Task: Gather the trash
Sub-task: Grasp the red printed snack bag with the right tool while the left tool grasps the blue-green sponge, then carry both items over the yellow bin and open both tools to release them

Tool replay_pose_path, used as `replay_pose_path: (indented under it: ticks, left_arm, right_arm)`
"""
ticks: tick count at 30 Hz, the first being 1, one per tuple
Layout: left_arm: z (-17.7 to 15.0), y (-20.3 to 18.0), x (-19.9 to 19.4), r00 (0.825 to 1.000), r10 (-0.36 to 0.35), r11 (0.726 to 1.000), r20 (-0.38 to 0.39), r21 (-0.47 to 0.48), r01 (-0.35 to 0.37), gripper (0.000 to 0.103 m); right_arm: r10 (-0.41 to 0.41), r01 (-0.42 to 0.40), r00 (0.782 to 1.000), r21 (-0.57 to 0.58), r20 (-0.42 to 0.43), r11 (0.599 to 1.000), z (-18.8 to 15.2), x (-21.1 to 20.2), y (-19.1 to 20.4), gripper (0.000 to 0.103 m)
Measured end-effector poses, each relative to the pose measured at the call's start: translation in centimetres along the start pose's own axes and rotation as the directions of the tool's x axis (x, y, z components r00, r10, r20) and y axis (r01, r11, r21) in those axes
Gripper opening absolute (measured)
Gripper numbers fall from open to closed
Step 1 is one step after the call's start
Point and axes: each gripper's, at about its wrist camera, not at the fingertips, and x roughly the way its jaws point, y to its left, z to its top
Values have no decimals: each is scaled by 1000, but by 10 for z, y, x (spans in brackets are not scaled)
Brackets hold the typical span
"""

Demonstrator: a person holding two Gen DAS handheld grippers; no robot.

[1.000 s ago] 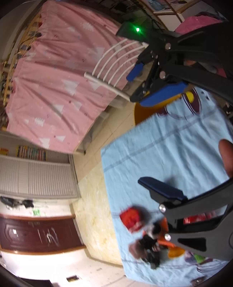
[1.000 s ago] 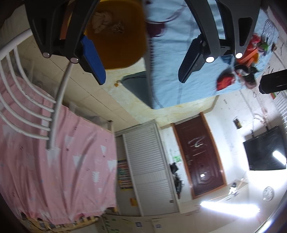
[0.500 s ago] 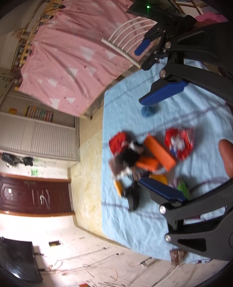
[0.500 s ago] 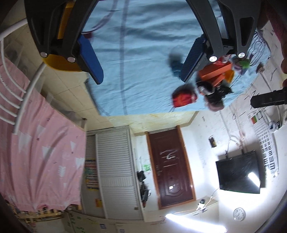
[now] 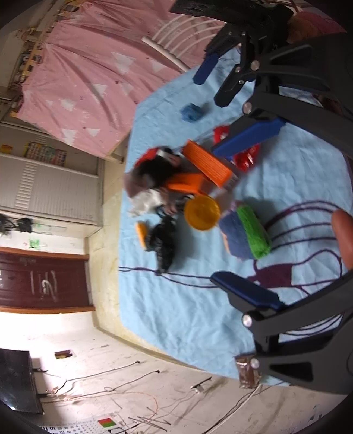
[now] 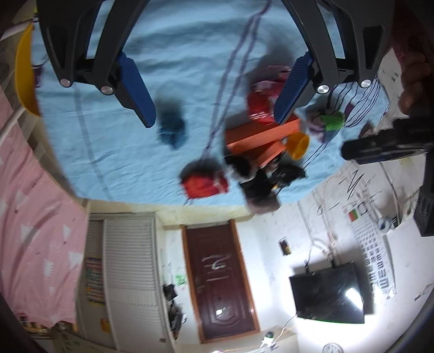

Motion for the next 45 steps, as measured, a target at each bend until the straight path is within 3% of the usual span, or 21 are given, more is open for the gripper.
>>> replay_pose_path:
  ticks: [9, 11, 16, 19, 23, 25, 27, 30, 40, 45]
  left_arm:
    - [-24, 12, 26, 998, -13, 999, -60, 35, 15, 81]
    - [-26, 13, 30, 998, -12, 999, -67, 43, 15, 75]
    - [-33, 17, 42, 996, 13, 999, -84, 52, -8, 46]
    - [-34, 18, 42, 997, 31, 998, -67, 62, -26, 37]
    - [-34, 19, 41, 997, 37, 998, -63, 61, -33, 34]
    - [-34, 19, 41, 997, 42, 997, -60, 63, -38, 33]
    - [-33, 20, 41, 997, 46, 997, -58, 62, -43, 32]
    - [-34, 19, 41, 997, 52, 997, -57, 64, -48, 31]
    - [-24, -4, 14, 999, 51, 993, 10, 104, -52, 30]
    - [-10, -28, 1, 998, 40, 987, 53, 150, -48, 30]
  right_arm:
    - [56, -60, 994, -46, -89, 997, -7, 24, 32, 83]
    - [61, -67, 993, -51, -100, 996, -8, 28, 36, 83]
    - [81, -90, 988, -65, -135, 994, -9, 37, 46, 83]
    - [82, -92, 986, -71, -143, 993, -7, 41, 48, 83]
    - [87, -98, 983, -67, -162, 993, -5, 47, 49, 83]
    - [90, -104, 981, -72, -170, 992, -5, 47, 50, 74]
    - [95, -110, 978, -71, -183, 991, -5, 50, 50, 51]
    - [108, -124, 976, -77, -187, 989, -6, 50, 50, 39]
    - [168, -174, 980, -46, -109, 984, -1, 23, 40, 39]
    - [143, -143, 990, -18, -12, 990, 15, -9, 13, 39]
